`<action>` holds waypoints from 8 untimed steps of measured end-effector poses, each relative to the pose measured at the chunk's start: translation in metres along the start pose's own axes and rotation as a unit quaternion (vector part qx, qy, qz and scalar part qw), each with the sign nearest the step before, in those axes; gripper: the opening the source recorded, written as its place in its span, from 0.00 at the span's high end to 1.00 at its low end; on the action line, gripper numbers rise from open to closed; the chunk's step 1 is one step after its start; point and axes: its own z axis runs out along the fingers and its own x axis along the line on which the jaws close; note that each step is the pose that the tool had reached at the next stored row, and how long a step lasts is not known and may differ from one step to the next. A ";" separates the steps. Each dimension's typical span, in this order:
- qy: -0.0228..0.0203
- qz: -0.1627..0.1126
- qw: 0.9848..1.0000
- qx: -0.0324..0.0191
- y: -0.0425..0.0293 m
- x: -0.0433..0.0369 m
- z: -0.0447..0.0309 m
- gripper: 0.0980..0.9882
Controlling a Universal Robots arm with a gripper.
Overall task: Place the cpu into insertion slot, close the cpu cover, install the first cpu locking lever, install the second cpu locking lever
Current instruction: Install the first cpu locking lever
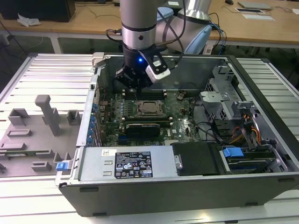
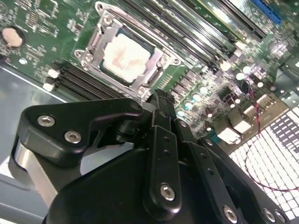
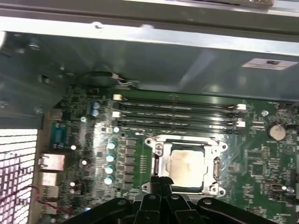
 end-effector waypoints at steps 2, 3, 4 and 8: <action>-0.001 0.000 1.000 0.000 0.0006 0.0046 -0.0001 0.99; -0.001 0.000 1.000 0.000 0.0008 0.0069 -0.0001 0.99; -0.001 0.000 1.000 0.000 0.0011 0.0091 -0.0002 0.99; -0.003 0.000 1.000 0.000 0.0027 0.0224 -0.0003 0.99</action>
